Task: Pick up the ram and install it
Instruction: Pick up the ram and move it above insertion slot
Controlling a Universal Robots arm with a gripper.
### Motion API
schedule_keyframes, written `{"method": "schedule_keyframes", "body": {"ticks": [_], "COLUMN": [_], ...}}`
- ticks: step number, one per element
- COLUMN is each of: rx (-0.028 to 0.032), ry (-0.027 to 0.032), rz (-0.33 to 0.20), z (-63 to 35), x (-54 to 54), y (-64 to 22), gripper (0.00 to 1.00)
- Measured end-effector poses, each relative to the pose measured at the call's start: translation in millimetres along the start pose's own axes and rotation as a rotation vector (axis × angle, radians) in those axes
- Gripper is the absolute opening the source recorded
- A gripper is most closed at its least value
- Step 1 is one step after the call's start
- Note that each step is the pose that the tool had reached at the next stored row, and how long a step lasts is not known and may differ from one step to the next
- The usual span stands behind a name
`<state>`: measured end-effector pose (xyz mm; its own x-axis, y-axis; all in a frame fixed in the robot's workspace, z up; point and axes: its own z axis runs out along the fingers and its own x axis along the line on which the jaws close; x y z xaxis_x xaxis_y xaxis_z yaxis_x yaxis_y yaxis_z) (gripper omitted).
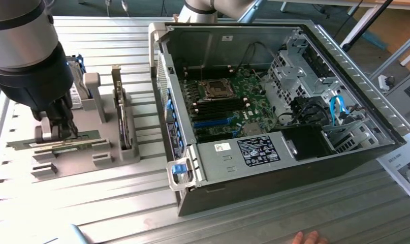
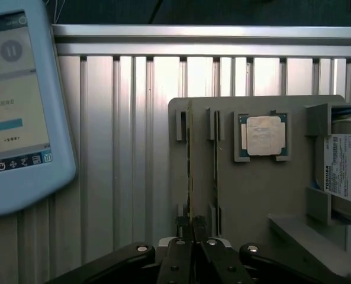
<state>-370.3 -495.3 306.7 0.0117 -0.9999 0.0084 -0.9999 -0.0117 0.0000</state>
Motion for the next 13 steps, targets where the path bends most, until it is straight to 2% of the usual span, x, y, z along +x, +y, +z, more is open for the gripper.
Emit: {"method": "schedule_keyframes", "body": {"ticks": [7, 13], "rx": [-0.0001, 0.0001], "ry": [-0.0001, -0.0006], "rz": [0.000, 0.000], "z": [-13.0, -20.4], "x": [0.1, 0.2], "y": [-0.3, -0.7], "gripper": [0.12, 0.12]}}
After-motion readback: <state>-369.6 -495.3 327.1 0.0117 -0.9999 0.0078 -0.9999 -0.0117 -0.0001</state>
